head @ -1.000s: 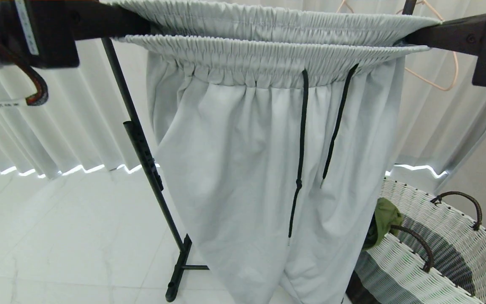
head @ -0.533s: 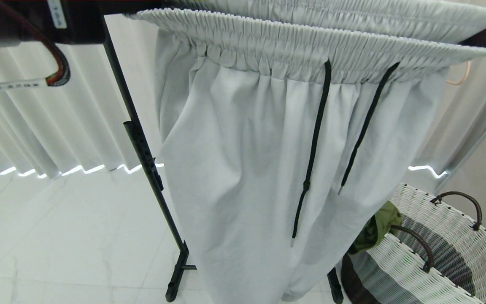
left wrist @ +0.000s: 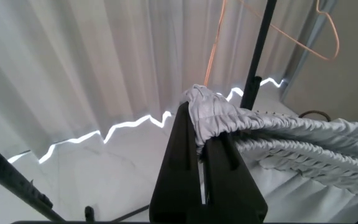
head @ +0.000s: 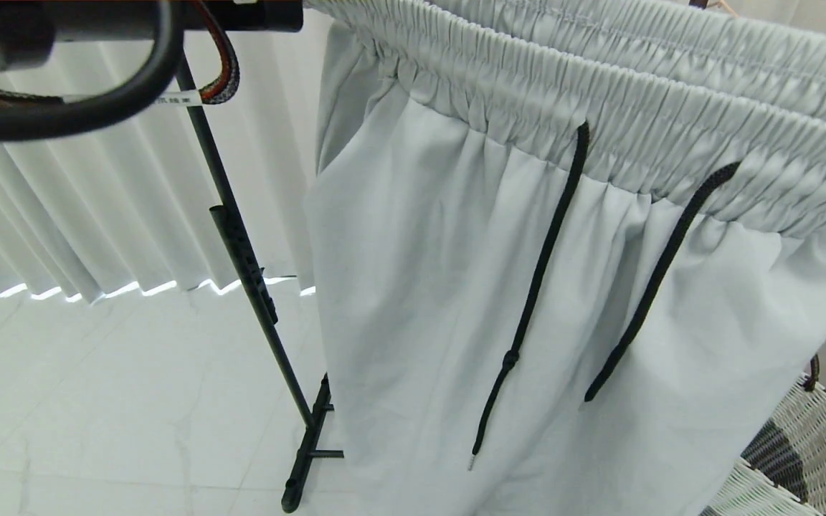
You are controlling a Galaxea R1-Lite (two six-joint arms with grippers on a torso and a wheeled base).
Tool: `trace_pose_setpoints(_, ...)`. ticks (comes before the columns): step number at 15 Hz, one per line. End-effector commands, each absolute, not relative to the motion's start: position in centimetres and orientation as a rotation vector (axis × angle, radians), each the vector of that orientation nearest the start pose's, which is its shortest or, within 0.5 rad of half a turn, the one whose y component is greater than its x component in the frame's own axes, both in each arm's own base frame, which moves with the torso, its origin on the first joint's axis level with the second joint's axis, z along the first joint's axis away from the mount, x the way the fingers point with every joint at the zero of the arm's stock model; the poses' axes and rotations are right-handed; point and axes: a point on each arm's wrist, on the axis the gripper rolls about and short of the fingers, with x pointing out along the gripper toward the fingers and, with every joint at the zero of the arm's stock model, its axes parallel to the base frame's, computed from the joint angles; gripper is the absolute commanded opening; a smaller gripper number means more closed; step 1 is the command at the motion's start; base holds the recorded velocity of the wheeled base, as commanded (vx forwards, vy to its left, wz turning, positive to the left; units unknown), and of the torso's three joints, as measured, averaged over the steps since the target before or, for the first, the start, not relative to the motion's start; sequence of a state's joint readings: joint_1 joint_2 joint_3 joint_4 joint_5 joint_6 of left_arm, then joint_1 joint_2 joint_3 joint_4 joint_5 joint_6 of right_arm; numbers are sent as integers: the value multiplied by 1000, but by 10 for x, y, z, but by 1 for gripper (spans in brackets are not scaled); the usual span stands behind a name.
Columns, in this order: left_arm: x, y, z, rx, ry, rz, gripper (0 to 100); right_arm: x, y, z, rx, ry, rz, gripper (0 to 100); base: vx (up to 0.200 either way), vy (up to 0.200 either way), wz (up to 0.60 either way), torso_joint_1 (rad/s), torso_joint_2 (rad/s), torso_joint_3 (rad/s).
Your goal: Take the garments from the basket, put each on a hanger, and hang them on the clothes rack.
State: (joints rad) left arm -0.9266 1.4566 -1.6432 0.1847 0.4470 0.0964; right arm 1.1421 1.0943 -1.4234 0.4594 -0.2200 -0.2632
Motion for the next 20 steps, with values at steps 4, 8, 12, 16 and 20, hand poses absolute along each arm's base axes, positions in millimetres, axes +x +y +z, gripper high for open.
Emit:
trace_pose_setpoints(4,129,-162,407,9,-5,-491,0,50,86,381,-335,-8,774,0,0,0,0,0,0,0)
trace_pose_setpoints(8,90,-123,399,96,98,-555,0,78,100,389,-279,-44,544,0,0,0,0,0,0,0)
trace_pose_setpoints(12,68,-111,379,154,144,-644,0,102,131,395,-227,-107,528,0,0,0,0,0,0,0)
trace_pose_setpoints(16,48,-115,369,195,145,-799,0,116,154,401,-229,-141,599,0,0,0,0,0,0,0)
trace_pose_setpoints(20,47,-113,368,220,134,-800,0,112,145,404,-228,-142,580,0,0,0,0,0,0,0)
